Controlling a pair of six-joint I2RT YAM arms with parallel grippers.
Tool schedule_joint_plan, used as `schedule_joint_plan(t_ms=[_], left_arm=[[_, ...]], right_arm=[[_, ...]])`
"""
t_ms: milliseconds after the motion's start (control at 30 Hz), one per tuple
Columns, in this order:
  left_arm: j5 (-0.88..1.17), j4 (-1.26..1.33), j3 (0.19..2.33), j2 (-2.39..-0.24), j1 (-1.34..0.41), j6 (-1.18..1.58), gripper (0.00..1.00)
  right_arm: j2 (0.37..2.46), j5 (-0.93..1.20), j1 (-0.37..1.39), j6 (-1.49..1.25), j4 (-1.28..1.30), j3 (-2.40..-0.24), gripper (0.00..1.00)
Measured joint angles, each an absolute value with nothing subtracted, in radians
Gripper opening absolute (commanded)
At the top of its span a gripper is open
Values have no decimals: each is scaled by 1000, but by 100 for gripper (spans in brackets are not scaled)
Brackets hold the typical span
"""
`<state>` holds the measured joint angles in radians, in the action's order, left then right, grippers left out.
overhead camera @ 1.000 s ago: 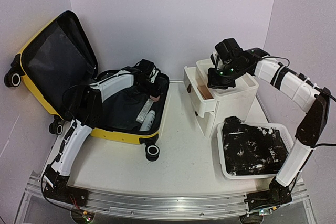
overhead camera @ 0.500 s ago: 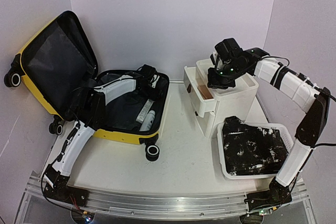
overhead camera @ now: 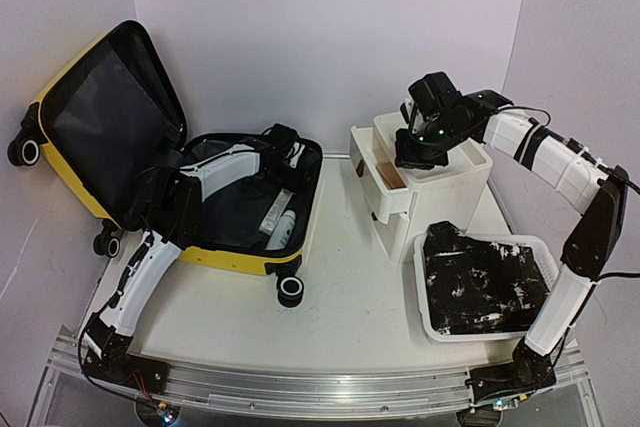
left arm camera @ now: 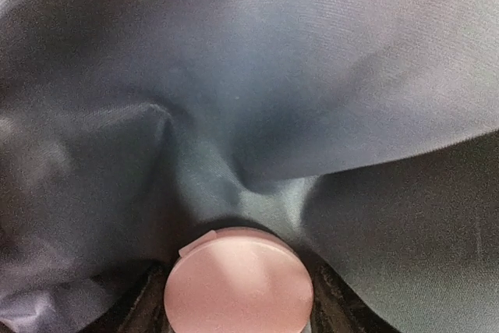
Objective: Open, take out, and arrange the luggage
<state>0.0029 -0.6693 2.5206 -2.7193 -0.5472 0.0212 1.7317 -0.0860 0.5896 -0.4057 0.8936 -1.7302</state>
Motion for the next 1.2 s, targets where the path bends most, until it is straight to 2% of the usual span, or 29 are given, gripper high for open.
schedule_joint_plan(t_ms=[233, 433, 600, 800, 900, 1033, 1200], left_arm=[[-4, -669, 2532, -2722, -548, -7, 43], [-3, -653, 2477, -2695, -548, -29, 41], [-3, -646, 2329, -2560, -549, -27, 39], [56, -614, 2191, -2289, -548, 14, 39], [183, -515, 2094, -2123, -546, 96, 39], [402, -237, 1893, -1941, -551, 289, 38], [533, 114, 1788, -1946, -605, 506, 38]], right_arm=[[1732, -86, 590, -408, 894, -1731, 0], [1732, -86, 590, -408, 894, -1731, 0], [1732, -86, 590, -408, 894, -1731, 0], [1732, -86, 590, -408, 894, -1731, 0], [1732, -86, 590, -409, 893, -1731, 0], [1732, -85, 589, -413, 892, -1730, 0], [1732, -79, 588, -420, 886, -1728, 0]])
